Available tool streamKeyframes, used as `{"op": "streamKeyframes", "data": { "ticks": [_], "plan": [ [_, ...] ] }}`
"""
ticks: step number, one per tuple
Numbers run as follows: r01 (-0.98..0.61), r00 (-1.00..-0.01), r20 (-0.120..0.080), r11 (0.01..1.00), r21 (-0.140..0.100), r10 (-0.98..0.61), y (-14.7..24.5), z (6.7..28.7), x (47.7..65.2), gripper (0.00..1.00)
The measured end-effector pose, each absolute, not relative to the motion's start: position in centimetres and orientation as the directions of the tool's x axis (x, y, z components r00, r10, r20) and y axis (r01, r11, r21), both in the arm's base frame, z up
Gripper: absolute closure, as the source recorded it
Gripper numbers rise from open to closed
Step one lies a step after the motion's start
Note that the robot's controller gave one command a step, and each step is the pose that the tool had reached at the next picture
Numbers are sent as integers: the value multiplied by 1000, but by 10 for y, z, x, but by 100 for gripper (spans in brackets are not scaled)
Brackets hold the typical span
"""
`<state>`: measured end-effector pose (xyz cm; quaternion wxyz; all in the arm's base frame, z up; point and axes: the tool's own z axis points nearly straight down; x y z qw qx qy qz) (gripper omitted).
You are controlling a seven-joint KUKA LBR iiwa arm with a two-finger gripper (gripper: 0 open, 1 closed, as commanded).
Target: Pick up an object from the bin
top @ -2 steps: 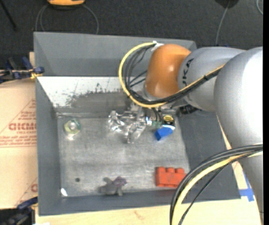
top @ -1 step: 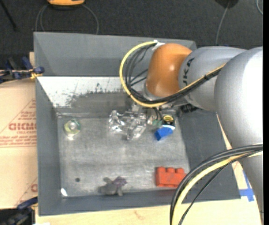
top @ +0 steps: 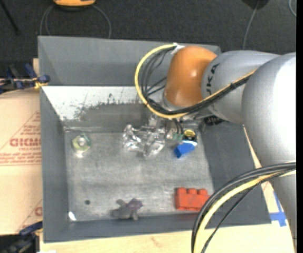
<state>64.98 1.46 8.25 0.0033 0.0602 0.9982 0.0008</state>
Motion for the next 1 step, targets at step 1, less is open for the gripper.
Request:
{"op": "streamKeyframes", "data": {
  "ticks": [1],
  "plan": [
    [120, -993, -8, 993, 2, 120, 14, 149, 651, 100]
  ]
}}
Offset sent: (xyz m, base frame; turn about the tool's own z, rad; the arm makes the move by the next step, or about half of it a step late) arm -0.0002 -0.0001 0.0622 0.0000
